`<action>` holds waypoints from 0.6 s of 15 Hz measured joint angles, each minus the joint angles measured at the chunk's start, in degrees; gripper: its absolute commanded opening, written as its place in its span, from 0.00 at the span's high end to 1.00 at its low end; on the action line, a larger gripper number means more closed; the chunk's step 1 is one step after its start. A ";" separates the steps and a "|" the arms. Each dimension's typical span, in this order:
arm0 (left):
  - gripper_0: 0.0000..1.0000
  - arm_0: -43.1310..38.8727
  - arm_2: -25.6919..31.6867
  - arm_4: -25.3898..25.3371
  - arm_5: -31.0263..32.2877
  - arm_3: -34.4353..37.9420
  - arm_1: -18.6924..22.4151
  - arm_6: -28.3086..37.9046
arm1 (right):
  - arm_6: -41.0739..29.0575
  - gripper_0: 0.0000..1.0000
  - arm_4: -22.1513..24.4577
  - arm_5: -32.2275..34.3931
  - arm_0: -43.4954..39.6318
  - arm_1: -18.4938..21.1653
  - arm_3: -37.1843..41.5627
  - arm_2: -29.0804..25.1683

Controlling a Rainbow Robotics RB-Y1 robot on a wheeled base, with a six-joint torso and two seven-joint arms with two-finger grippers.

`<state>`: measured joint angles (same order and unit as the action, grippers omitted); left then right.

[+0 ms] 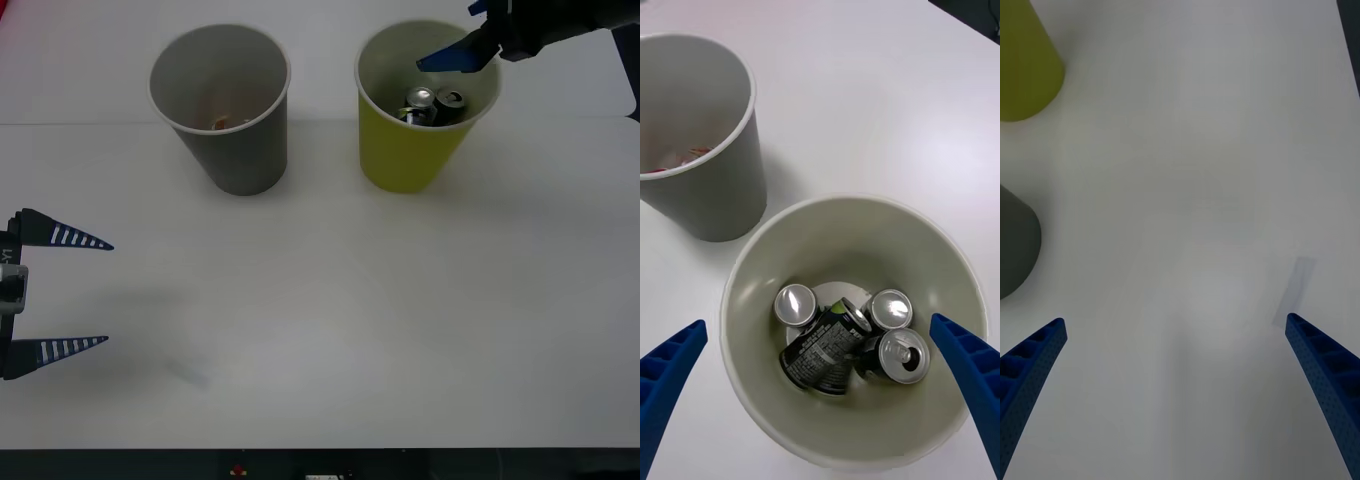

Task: Put the can into the green bin and the plastic bottle into the gray bin

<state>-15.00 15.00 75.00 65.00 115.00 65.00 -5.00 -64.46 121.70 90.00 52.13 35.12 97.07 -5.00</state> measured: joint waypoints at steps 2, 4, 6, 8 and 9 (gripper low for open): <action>0.00 0.00 0.00 0.00 0.00 0.00 0.00 0.00 | 0.79 0.00 -4.47 0.00 -3.69 1.34 2.72 -2.22; 0.00 0.00 0.00 0.00 0.00 0.00 0.00 0.00 | 2.20 0.00 -8.91 0.00 -7.78 2.76 5.83 -4.52; 0.00 0.00 0.00 0.00 0.00 0.00 0.00 0.00 | 5.54 0.00 -12.22 0.00 -12.31 3.85 9.60 -7.18; 0.00 0.00 0.00 0.00 0.00 0.00 0.00 0.00 | 10.31 0.00 -15.30 0.00 -17.22 4.75 12.71 -9.50; 0.00 0.00 0.00 0.00 0.00 0.00 0.00 0.00 | 12.36 0.00 -16.85 0.01 -19.80 5.22 14.28 -10.59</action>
<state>-15.00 15.00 75.00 65.00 115.00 65.00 -5.00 -52.10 104.86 90.00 32.33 40.34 111.35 -15.59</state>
